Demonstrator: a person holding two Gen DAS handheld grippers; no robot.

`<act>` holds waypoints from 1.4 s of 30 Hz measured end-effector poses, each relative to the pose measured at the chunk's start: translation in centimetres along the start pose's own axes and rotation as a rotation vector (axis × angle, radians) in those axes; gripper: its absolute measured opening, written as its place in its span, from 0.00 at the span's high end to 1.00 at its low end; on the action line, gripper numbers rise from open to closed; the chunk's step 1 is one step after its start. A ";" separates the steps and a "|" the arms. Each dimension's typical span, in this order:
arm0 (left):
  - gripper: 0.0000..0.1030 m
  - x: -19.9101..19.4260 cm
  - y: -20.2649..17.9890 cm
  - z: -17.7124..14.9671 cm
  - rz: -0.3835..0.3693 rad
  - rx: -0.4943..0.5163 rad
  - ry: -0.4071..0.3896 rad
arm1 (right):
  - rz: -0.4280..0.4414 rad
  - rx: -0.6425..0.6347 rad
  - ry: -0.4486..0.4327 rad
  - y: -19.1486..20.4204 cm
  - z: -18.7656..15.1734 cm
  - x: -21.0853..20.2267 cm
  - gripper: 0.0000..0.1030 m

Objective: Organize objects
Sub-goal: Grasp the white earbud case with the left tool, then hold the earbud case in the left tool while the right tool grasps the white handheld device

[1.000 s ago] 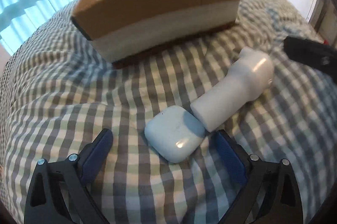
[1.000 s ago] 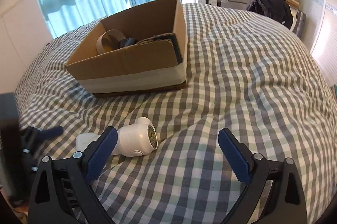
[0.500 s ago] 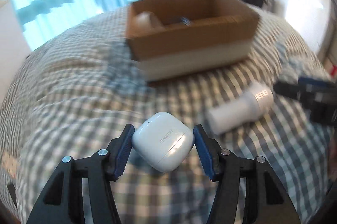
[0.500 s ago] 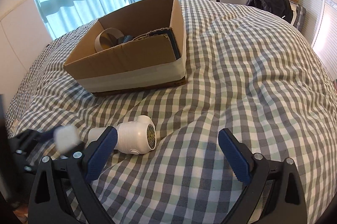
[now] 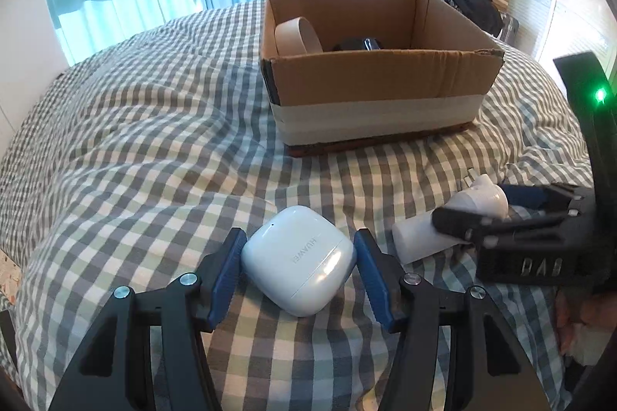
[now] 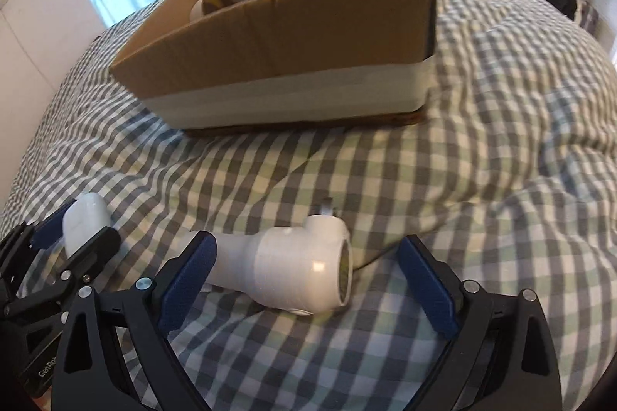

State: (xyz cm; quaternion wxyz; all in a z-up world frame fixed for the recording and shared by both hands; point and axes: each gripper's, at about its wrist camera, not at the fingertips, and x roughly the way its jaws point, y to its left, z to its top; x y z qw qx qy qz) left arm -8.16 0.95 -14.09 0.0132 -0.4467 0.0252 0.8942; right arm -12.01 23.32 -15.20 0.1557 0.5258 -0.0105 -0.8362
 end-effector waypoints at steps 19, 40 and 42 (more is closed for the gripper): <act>0.43 -0.4 1.1 -0.1 -0.029 -0.048 0.000 | 0.033 -0.091 -0.096 1.7 -1.7 -2.6 0.80; 0.43 -0.3 5.7 4.7 0.029 -0.164 -0.041 | 0.055 0.324 0.004 2.5 3.9 2.7 0.43; 0.43 0.5 5.9 4.1 0.010 -0.171 -0.015 | 0.043 0.362 0.009 2.6 4.3 3.9 0.38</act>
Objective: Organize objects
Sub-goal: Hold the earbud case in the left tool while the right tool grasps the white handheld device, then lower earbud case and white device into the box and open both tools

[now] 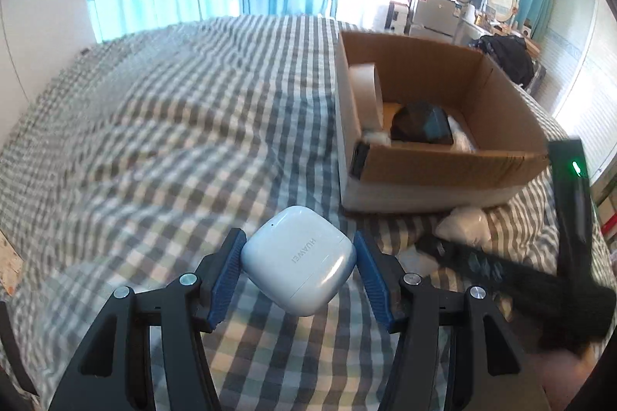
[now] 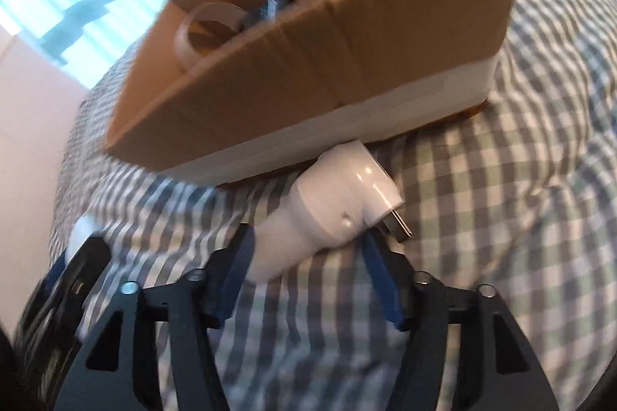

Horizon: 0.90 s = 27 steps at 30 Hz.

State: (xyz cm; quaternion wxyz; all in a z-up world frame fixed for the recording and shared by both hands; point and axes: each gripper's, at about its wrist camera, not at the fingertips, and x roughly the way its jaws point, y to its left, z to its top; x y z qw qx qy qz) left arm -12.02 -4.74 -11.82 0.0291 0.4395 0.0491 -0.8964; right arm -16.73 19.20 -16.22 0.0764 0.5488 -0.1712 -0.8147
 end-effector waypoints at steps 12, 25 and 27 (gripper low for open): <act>0.43 -0.6 -0.9 -1.4 -0.024 0.038 0.021 | -0.002 -0.190 -0.136 1.8 -2.6 -3.0 0.56; 0.43 -5.9 -2.8 0.2 -0.076 0.031 -0.022 | 0.052 -0.390 -0.309 3.1 -5.8 -15.3 0.58; 0.43 -7.0 -3.3 1.7 -0.078 0.039 -0.051 | 0.049 -0.415 -0.339 3.4 -4.7 -17.3 0.58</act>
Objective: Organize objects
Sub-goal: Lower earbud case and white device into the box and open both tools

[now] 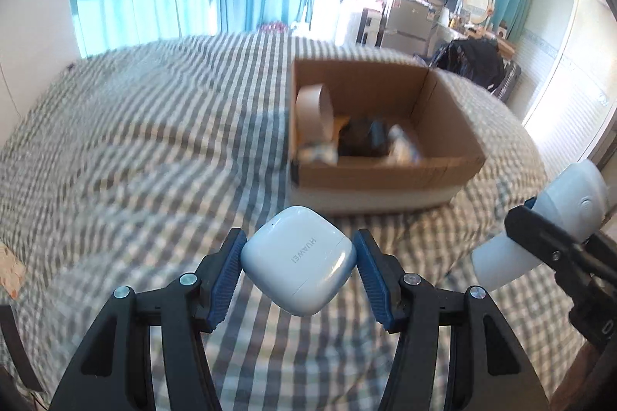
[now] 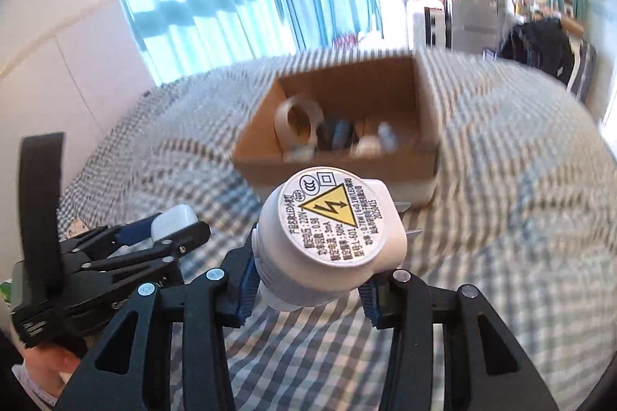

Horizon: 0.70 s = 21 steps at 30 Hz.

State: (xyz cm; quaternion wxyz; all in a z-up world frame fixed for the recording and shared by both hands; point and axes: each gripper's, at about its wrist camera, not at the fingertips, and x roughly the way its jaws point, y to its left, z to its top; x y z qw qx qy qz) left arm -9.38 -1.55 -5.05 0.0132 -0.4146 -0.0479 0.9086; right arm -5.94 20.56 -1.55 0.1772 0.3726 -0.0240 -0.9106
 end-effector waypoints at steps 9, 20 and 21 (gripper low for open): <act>0.43 -1.8 -3.0 8.5 -0.001 0.098 -0.154 | -0.075 -0.176 -0.081 -0.8 8.1 -3.1 0.58; 0.43 8.4 -4.2 14.0 -0.021 0.074 -0.095 | -0.124 -0.226 0.044 -3.3 13.2 6.0 0.58; 0.43 9.1 -4.1 14.0 -0.031 0.067 -0.084 | -0.118 -0.218 0.075 -3.7 13.5 7.1 0.58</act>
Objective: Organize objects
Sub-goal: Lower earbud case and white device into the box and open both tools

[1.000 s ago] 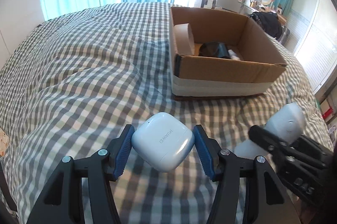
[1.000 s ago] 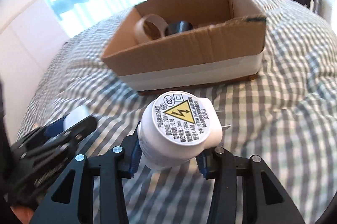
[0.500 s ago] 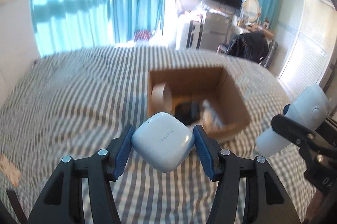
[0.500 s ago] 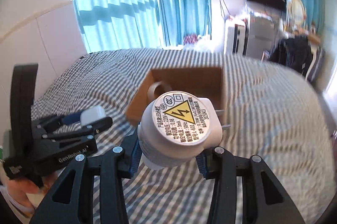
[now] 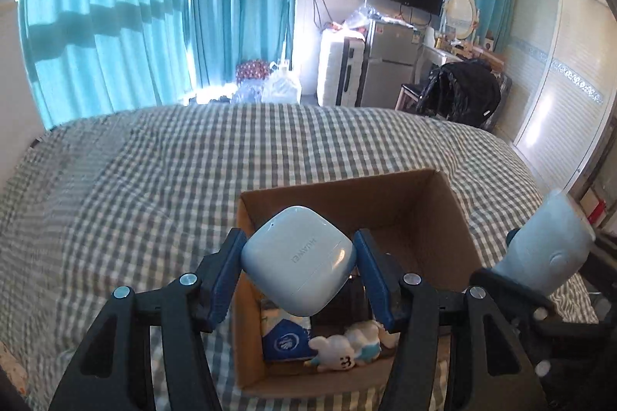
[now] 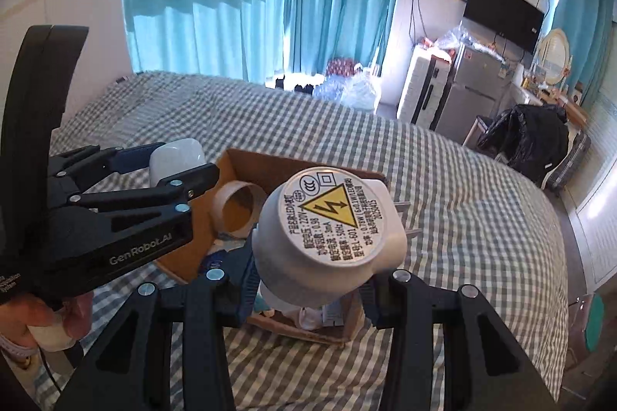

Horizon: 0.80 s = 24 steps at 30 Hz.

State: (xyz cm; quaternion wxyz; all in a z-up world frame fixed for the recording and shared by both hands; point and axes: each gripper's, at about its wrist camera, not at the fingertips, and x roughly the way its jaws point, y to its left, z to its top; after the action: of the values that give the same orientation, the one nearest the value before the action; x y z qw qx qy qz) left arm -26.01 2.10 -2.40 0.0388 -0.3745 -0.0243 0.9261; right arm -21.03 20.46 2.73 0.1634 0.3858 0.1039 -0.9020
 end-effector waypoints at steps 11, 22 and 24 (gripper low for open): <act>0.43 7.2 -0.5 -1.5 -0.035 0.022 0.080 | 0.021 0.035 0.150 -2.4 -0.6 8.0 0.58; 0.10 8.1 -0.2 0.6 -0.102 -0.025 0.074 | 0.000 0.044 0.012 -3.2 -0.1 6.1 0.35; 0.10 7.2 0.0 1.2 -0.091 -0.046 0.050 | -0.021 0.047 -0.030 -3.8 0.6 5.1 0.32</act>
State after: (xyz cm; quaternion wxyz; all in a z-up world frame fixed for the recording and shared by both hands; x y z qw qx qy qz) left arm -31.96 2.71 -6.50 0.0730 -0.3970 -0.0616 0.9128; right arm -26.15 22.64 -0.35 0.1465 0.3748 0.0841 -0.9116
